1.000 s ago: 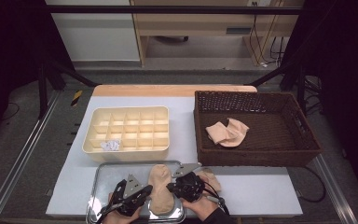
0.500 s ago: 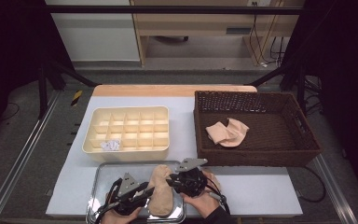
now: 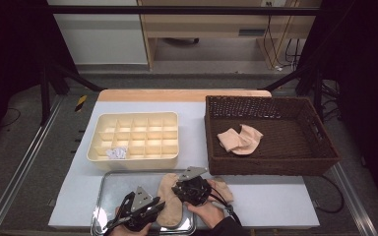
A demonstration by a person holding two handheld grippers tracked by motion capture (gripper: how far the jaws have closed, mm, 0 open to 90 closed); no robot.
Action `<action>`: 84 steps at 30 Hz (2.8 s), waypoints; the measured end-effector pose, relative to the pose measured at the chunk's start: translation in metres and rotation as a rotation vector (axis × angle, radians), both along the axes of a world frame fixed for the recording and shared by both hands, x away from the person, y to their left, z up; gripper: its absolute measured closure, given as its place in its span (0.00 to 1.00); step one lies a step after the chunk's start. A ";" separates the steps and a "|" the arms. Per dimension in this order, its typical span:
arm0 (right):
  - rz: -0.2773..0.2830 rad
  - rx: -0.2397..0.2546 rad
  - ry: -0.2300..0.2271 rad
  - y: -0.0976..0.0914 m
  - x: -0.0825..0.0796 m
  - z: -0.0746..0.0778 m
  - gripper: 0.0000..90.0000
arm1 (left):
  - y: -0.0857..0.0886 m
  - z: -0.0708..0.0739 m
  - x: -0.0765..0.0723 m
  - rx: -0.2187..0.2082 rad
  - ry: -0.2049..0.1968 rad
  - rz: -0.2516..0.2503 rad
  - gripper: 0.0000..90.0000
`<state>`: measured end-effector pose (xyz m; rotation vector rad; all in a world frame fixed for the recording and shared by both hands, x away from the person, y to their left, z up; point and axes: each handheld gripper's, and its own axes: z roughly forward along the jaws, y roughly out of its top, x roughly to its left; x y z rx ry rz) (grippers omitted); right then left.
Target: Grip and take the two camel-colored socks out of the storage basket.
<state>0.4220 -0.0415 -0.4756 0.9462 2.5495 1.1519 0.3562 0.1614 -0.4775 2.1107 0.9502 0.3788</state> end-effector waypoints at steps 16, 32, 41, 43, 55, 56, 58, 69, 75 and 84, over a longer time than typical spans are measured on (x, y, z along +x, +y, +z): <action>0.007 0.014 0.006 -0.010 -0.005 0.010 0.88 | 0.012 0.003 0.012 -0.001 -0.002 0.037 0.83; -0.027 -0.023 -0.011 0.002 0.015 0.001 0.98 | 0.010 0.003 0.013 0.008 0.002 0.019 0.90; 0.020 -0.009 0.011 -0.016 -0.009 0.013 0.98 | 0.017 0.003 0.021 -0.003 -0.006 0.067 0.80; 0.024 -0.019 0.030 -0.018 -0.012 0.010 0.98 | 0.019 0.004 0.021 -0.013 -0.006 0.073 0.76; -0.057 0.031 -0.032 -0.022 0.004 0.013 0.80 | 0.042 0.013 -0.002 -0.051 0.021 0.121 0.62; -0.061 0.023 -0.031 -0.020 0.006 0.010 0.79 | 0.042 0.013 -0.002 -0.046 0.028 0.120 0.64; -0.058 0.007 -0.018 -0.018 0.010 0.006 0.80 | 0.038 0.009 -0.002 -0.024 0.041 0.110 0.68; -0.020 -0.034 0.003 -0.020 0.003 0.010 0.97 | 0.028 0.007 0.002 0.035 0.008 0.074 0.95; -0.011 -0.004 0.033 -0.035 -0.013 0.017 0.96 | 0.027 0.008 0.016 0.042 -0.010 0.084 0.94; -0.054 0.035 0.008 -0.046 -0.014 0.022 0.85 | 0.040 0.014 0.014 -0.008 -0.031 0.142 0.67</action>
